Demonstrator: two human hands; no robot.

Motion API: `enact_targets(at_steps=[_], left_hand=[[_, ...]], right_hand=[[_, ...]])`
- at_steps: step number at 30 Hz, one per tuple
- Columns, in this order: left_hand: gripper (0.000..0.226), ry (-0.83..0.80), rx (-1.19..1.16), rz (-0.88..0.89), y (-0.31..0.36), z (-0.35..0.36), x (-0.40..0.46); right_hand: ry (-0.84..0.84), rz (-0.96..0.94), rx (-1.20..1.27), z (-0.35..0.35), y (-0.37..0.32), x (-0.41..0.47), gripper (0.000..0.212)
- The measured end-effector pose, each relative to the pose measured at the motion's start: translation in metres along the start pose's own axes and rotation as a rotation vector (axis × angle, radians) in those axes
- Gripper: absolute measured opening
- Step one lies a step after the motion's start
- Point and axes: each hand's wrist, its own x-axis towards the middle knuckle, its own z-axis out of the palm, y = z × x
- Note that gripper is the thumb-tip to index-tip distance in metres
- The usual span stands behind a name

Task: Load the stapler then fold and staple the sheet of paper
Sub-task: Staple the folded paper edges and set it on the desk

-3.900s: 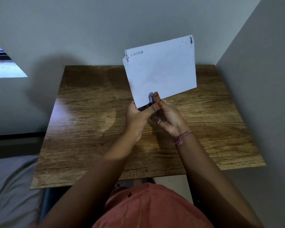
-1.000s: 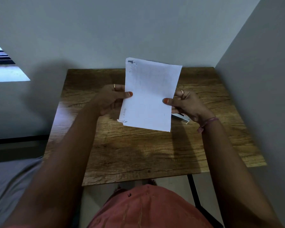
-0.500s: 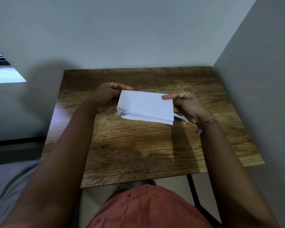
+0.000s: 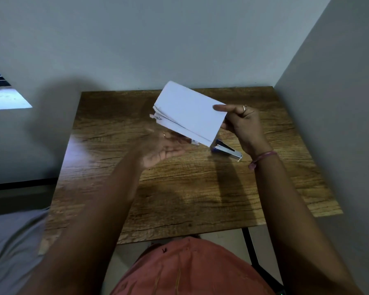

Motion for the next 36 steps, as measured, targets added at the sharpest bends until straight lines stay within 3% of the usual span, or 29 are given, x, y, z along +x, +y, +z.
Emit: enact_targets(at_steps=[2, 4, 9, 17, 26, 36], left_hand=[[0.030, -0.111, 0.061, -0.025, -0.013, 0.011, 0.001], [0.026, -0.117, -0.081, 0.026, -0.019, 0.025, 0.003], [0.031, 0.034, -0.207, 0.141, -0.012, 0.048, 0.004], [0.035, 0.184, -0.346, 0.107, -0.008, 0.062, 0.002], [0.023, 0.215, -0.287, 0.119, -0.005, 0.064, 0.004], [0.021, 0.225, -0.229, 0.096, 0.000, 0.056, 0.004]], right_hand=[[0.035, -0.040, -0.049, 0.001, 0.000, 0.002, 0.027], [0.068, -0.068, -0.105, 0.000, 0.002, 0.003, 0.028], [0.116, -0.123, -0.131, 0.001, 0.006, 0.003, 0.028], [0.174, -0.269, -0.312, -0.002, 0.011, 0.000, 0.028], [0.303, -0.546, -0.720, 0.002, 0.016, 0.001, 0.033], [0.283, -0.731, -0.887, 0.002, 0.021, 0.004, 0.035]])
